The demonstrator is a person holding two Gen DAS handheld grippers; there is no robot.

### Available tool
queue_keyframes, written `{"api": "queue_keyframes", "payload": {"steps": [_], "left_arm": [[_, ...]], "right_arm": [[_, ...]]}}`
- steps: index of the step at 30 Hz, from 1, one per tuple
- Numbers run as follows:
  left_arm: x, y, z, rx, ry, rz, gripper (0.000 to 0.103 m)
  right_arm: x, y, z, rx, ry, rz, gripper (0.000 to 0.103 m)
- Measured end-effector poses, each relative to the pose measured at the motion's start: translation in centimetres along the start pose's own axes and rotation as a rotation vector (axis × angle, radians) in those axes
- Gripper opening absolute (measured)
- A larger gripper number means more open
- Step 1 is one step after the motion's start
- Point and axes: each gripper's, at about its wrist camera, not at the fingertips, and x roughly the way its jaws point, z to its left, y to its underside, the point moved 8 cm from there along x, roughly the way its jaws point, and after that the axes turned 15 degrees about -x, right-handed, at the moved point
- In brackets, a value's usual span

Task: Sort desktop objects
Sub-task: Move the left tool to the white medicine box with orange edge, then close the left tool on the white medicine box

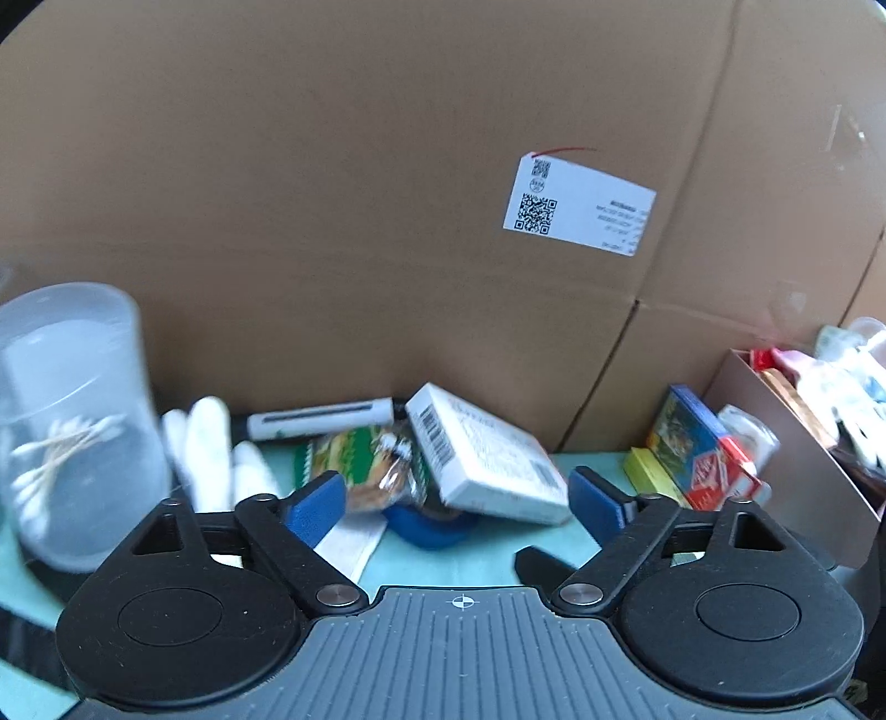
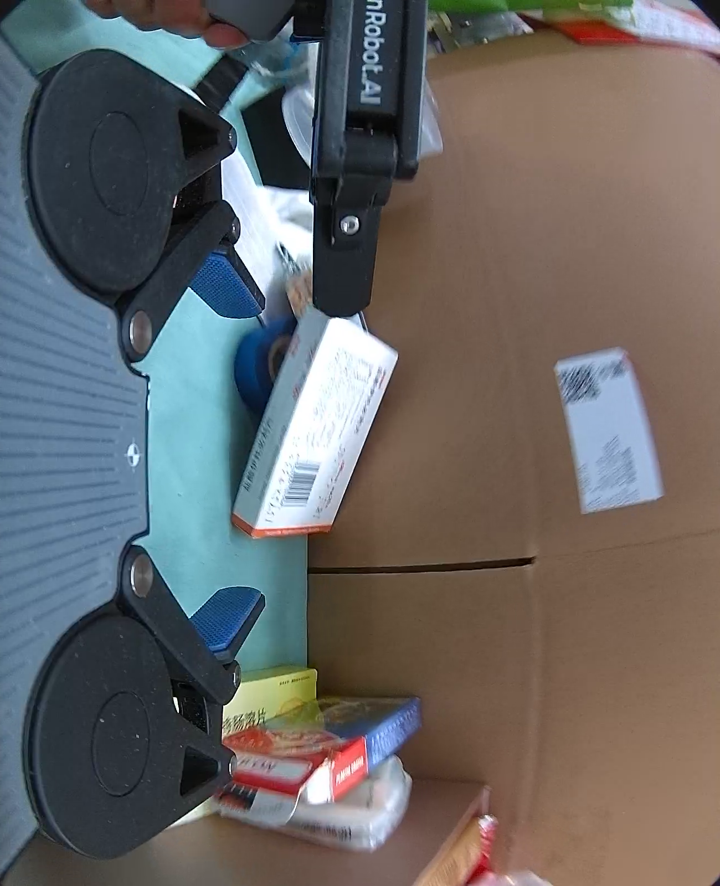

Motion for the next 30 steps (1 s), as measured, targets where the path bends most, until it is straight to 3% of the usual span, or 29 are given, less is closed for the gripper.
{"api": "queue_keyframes", "payload": {"steps": [6, 12, 13, 16, 20, 30], "left_arm": [[3.1, -0.9, -0.8, 0.039, -0.005, 0.01, 0.075], [4.5, -0.9, -1.0, 0.084, -0.024, 0.003, 0.068], [4.6, -0.8, -1.0, 0.093, -0.026, 0.006, 0.059], [4.5, -0.8, -0.9, 0.112, -0.052, 0.005, 0.048], [3.4, -0.7, -1.1, 0.119, -0.06, 0.002, 0.042], [-3.7, 2.4, -1.7, 0.057, 0.004, 0.016, 0.039]], "right_arm": [[2.9, -0.1, -1.2, 0.022, -0.025, 0.023, 0.103], [4.4, 0.5, -1.4, 0.083, -0.115, 0.08, 0.102], [4.3, 0.5, -1.3, 0.081, -0.124, 0.072, 0.096], [4.0, 0.7, -1.2, 0.058, -0.104, 0.077, 0.079], [2.8, 1.0, -0.6, 0.013, -0.067, 0.092, 0.066], [-5.7, 2.7, 2.3, -0.073, -0.027, 0.086, 0.066]]}}
